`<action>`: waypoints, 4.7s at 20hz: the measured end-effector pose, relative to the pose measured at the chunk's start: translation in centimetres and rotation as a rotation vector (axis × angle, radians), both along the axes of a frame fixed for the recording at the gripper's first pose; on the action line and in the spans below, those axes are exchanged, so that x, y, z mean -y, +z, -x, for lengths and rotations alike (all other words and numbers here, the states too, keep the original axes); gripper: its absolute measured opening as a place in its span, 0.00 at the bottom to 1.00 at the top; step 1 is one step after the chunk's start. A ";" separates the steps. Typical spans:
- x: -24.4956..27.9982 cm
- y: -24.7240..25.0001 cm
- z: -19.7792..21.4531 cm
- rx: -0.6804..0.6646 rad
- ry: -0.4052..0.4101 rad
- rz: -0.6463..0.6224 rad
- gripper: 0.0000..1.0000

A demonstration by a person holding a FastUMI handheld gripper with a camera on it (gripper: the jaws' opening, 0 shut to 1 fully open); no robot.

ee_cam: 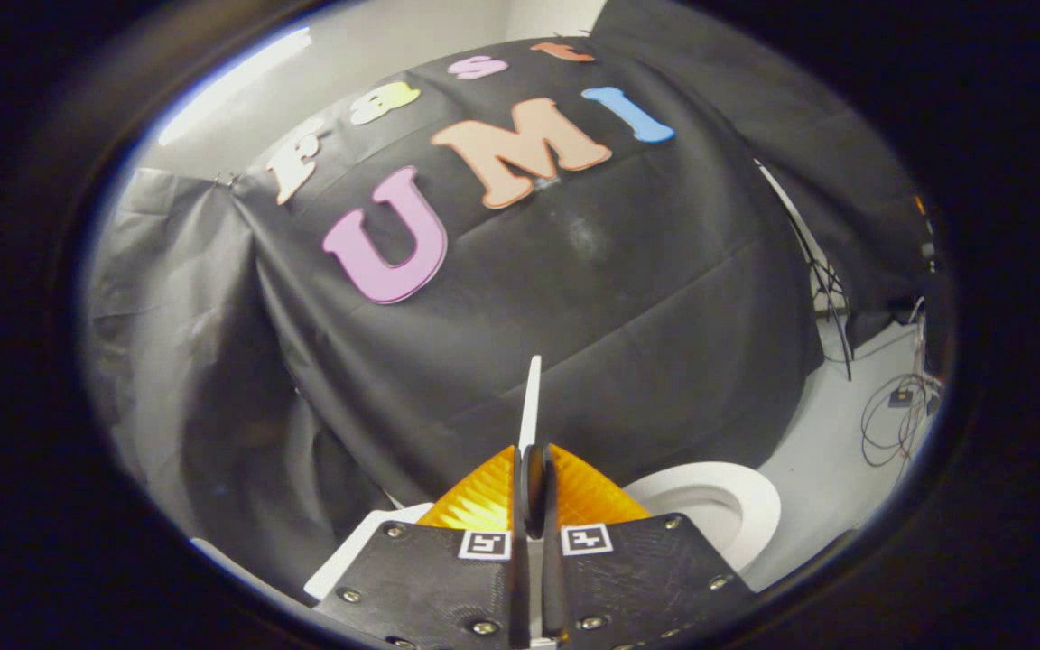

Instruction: Open the toilet lid.

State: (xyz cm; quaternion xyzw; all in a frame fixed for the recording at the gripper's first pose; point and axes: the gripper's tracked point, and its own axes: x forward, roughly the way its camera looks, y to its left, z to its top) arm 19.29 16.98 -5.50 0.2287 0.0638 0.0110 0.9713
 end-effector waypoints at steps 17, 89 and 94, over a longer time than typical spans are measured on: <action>-15.1 3.6 -0.6 0.055 0.251 0.285 0.12; 17.1 10.1 8.1 0.154 -0.190 0.528 0.99; 21.2 5.6 11.7 0.052 -0.242 0.529 0.99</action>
